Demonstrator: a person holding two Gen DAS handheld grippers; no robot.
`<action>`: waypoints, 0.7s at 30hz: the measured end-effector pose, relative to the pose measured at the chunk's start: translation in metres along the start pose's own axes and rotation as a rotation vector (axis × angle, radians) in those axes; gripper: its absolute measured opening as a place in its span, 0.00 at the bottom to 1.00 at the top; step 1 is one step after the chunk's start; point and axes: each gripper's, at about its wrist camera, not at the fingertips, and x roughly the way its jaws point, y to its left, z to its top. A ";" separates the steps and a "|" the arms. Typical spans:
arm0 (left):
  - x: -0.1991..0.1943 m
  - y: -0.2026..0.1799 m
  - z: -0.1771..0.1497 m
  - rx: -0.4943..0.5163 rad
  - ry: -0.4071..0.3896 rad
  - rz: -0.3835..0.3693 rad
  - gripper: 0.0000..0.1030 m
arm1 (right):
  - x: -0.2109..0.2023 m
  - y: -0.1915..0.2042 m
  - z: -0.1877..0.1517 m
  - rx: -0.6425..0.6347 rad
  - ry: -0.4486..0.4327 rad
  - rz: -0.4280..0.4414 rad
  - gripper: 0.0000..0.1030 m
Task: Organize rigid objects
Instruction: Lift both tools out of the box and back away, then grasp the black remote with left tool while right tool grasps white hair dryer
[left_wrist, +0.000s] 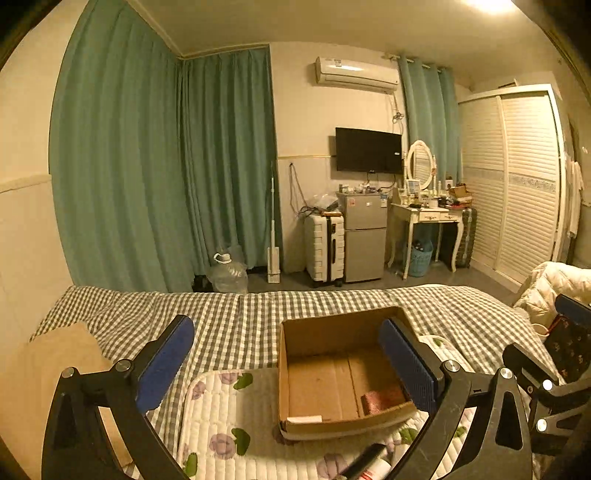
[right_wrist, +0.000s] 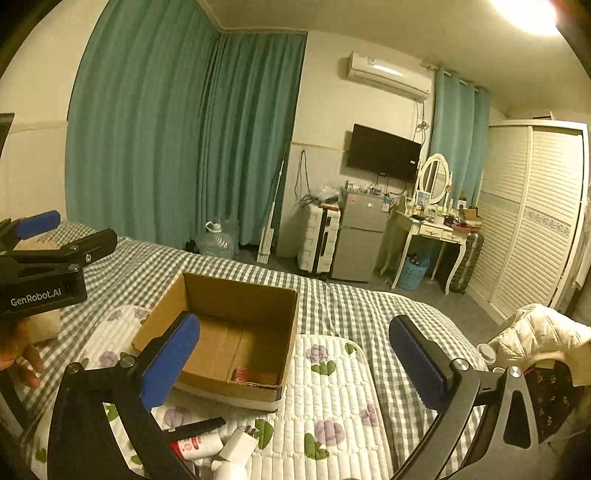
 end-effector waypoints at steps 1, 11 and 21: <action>-0.006 0.001 0.000 -0.003 -0.008 -0.009 1.00 | -0.007 -0.001 0.001 0.001 -0.007 -0.003 1.00; -0.044 0.012 -0.009 -0.035 -0.038 0.011 1.00 | -0.045 0.000 -0.009 0.016 -0.026 -0.002 1.00; -0.059 0.008 -0.023 -0.017 -0.005 -0.042 1.00 | -0.062 -0.001 -0.019 0.052 -0.015 0.058 1.00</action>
